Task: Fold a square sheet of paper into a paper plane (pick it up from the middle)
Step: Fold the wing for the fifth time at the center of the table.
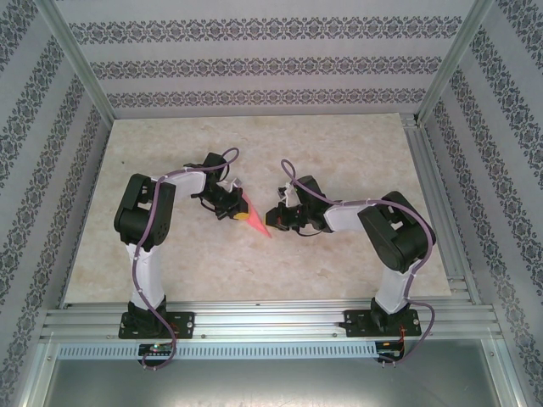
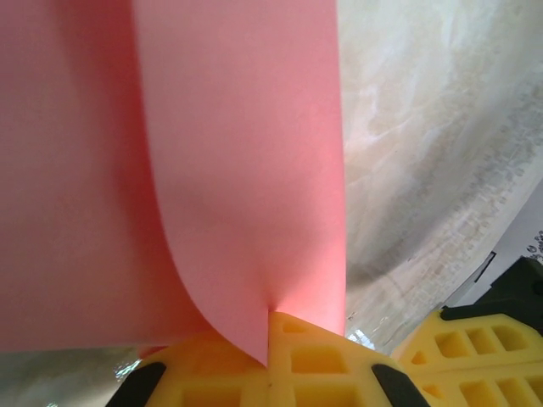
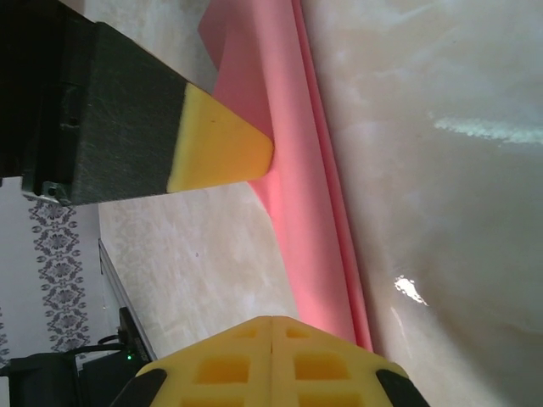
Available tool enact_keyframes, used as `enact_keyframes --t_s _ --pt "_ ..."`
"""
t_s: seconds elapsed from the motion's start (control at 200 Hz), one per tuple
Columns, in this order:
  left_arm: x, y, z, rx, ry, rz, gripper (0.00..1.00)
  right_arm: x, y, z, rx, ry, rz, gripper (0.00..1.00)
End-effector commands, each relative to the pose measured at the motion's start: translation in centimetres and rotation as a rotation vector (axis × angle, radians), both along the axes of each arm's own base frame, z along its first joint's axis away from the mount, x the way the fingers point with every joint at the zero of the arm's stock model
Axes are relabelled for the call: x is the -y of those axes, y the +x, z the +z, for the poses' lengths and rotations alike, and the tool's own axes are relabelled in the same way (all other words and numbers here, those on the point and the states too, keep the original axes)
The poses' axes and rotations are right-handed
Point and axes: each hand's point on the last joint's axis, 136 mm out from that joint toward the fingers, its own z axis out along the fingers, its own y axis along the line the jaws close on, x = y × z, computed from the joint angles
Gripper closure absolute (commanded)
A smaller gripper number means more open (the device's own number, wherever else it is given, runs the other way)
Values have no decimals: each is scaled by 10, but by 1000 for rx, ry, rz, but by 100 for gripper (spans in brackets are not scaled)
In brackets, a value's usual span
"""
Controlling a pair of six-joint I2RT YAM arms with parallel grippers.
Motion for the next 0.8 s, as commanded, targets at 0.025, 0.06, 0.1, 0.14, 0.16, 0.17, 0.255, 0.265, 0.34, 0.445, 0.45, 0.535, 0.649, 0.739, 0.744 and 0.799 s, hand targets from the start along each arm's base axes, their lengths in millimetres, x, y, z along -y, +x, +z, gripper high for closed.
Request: enact_keyframes --t_s 0.025,0.06,0.1,0.14,0.16,0.17,0.255,0.265,0.34,0.445,0.45,0.535,0.649,0.739,0.744,0.799 --pt "-5 5 -4 -2 6 -8 100 -5 0 1 3 3 27 95" --pt "-5 5 -5 -3 6 -5 100 -5 0 1 2 0 30 95" --pt "-5 5 -5 -4 6 -7 100 -7 -1 1 2 1 39 96" --pt "-5 5 -6 -3 10 -6 100 -7 -1 1 -1 -1 47 96" --pt "-6 5 -6 -2 12 -6 100 -8 -1 1 2 -1 47 96" --pt "-6 5 -6 -3 10 -4 100 -8 -1 1 1 -2 47 96" --pt "-4 6 -7 -5 3 -3 100 -13 -3 5 3 21 61 96" --pt "-4 6 -7 -5 4 -4 100 -14 -3 6 3 24 63 96" --pt "-4 6 -7 -6 1 -4 100 -16 -6 5 -1 12 78 96" --pt "-4 6 -8 -4 6 -5 100 -15 -9 -7 -18 -44 97 96" --pt "-4 6 -8 -6 6 -6 100 -15 -9 -8 -18 -45 97 96" --pt "-3 6 -8 -10 -1 -6 100 -14 -12 -15 -27 -66 100 96" --pt "-3 7 -7 -5 2 -5 100 -10 -14 -23 -27 -113 113 96" --pt "-3 9 -6 -4 1 -6 100 -6 -13 -28 -20 -146 114 96" --pt "-3 9 -6 -4 1 -6 100 -6 -13 -29 -20 -147 114 96" --pt "-3 8 -7 -5 2 -7 100 -3 -13 -33 -25 -162 109 96"
